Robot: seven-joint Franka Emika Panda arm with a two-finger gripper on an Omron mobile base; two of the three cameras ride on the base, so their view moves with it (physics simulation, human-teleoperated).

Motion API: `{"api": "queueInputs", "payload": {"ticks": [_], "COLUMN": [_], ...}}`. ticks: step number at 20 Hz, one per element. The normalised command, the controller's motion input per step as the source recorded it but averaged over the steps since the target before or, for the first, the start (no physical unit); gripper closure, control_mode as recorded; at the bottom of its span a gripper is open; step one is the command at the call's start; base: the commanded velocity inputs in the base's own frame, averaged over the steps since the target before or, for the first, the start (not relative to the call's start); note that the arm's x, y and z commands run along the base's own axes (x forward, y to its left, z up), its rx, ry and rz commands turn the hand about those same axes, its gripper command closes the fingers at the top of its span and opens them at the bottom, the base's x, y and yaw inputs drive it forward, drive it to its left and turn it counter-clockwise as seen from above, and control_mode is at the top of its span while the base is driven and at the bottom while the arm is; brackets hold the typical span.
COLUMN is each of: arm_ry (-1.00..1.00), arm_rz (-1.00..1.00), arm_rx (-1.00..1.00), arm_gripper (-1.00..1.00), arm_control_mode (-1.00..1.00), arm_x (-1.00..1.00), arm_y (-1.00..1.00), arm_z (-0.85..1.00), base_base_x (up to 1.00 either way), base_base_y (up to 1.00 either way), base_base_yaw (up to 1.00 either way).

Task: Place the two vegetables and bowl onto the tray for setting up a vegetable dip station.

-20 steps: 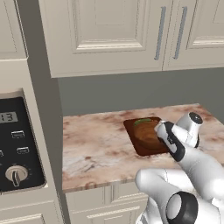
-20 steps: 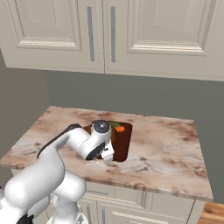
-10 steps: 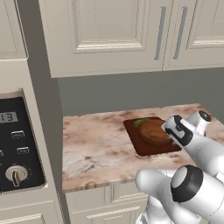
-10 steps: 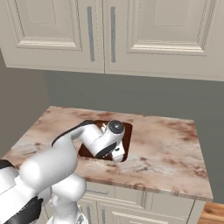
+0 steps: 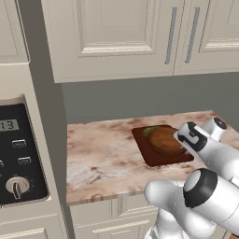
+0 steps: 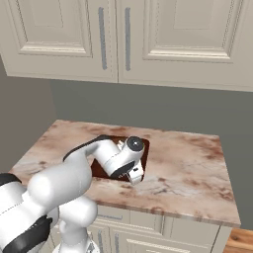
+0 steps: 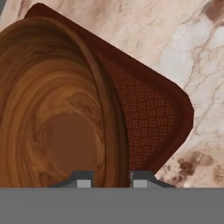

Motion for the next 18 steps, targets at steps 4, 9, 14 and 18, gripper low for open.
{"api": "queueInputs", "payload": {"ticks": [4, 9, 14, 18], "arm_ry": [0.0, 0.0, 0.0, -0.04], "arm_rz": [0.0, 0.0, 0.0, 0.0], "arm_rx": [0.0, 0.0, 0.0, 0.0], "arm_gripper": [-1.0, -1.0, -1.0, -1.0], "arm_control_mode": [-1.0, -1.0, -1.0, -1.0], "arm_x": [0.0, 0.0, 0.01, -0.01], "arm_y": [0.0, 0.0, 0.0, 0.0], "arm_z": [-0.04, 0.0, 0.13, 0.58], "base_base_x": [0.0, 0.0, 0.0, 0.0], "base_base_y": [0.0, 0.0, 0.0, 0.0], "base_base_yaw": [0.0, 0.0, 0.0, 0.0]}}
